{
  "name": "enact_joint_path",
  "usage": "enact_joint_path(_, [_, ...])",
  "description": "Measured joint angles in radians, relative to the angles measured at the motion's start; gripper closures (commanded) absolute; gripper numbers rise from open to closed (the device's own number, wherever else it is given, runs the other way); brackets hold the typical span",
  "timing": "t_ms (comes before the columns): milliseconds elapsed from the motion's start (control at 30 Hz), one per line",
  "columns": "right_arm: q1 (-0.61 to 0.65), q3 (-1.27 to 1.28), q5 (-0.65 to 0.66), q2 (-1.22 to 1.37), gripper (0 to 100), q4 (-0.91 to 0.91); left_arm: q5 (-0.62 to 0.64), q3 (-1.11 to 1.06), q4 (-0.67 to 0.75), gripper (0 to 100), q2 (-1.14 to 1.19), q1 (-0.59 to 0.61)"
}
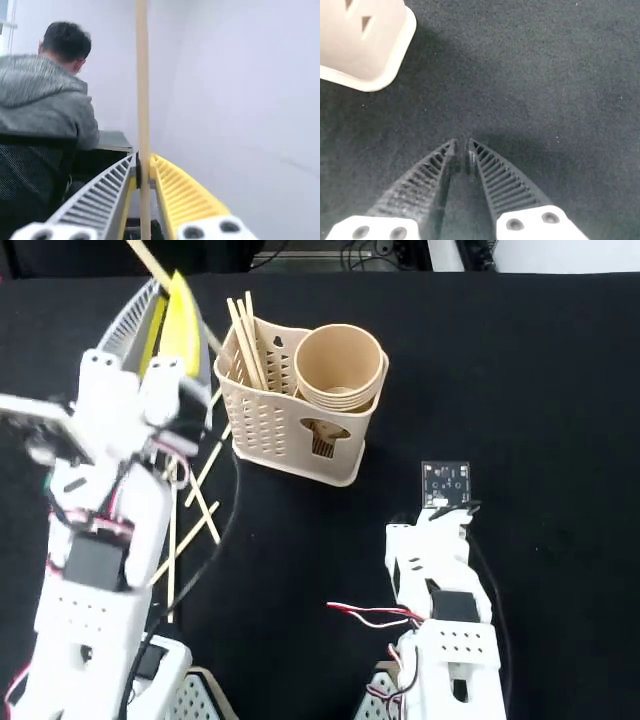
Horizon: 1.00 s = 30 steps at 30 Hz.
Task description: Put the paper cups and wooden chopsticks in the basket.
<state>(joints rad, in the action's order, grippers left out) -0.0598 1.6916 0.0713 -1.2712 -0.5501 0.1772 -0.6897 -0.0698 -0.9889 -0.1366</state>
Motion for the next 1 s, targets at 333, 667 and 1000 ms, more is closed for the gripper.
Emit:
enact_joint_path(333, [0.0, 0.0, 0.0, 0.0, 95.6, 0.0, 0.083, 0.064, 0.081, 97, 0.423, 0.02])
enact_joint_path(667, [0.0, 0.0, 0.0, 0.0, 95.6, 0.0, 0.126, 0.002, 0.152, 95, 0.471, 0.058])
enact_joint_path(1000, [0.0, 0.0, 0.0, 0.0, 95.6, 0.0, 0.123, 0.06, -0.259, 79, 0.402, 0.058])
